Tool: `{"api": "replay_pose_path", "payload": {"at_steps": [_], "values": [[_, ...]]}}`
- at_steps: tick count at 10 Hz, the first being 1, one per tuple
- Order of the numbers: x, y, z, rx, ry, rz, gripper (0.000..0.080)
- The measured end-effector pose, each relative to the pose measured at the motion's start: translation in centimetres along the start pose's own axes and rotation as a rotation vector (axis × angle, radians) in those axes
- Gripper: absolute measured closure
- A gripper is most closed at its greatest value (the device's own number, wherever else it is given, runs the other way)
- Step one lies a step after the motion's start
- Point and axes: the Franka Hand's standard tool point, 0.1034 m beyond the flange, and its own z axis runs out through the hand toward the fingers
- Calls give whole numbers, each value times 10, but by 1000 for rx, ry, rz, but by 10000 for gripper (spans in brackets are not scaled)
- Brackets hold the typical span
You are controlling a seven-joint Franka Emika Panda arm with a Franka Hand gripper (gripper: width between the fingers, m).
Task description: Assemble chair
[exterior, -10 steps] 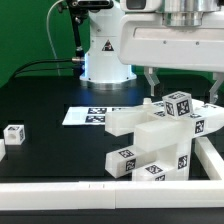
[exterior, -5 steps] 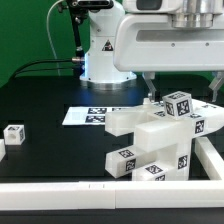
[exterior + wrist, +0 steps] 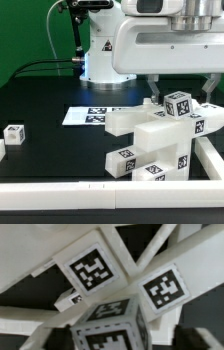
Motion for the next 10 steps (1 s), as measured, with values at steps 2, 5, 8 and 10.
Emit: {"api": "replay_pose_path", "payload": {"at_steps": [2,5,8,10], "values": [[0,0,0,1,0,159,518],[0,0,0,1,1,369,518],[1,0,1,8,7,736,518],[2,-3,1,24,19,970,517]]}}
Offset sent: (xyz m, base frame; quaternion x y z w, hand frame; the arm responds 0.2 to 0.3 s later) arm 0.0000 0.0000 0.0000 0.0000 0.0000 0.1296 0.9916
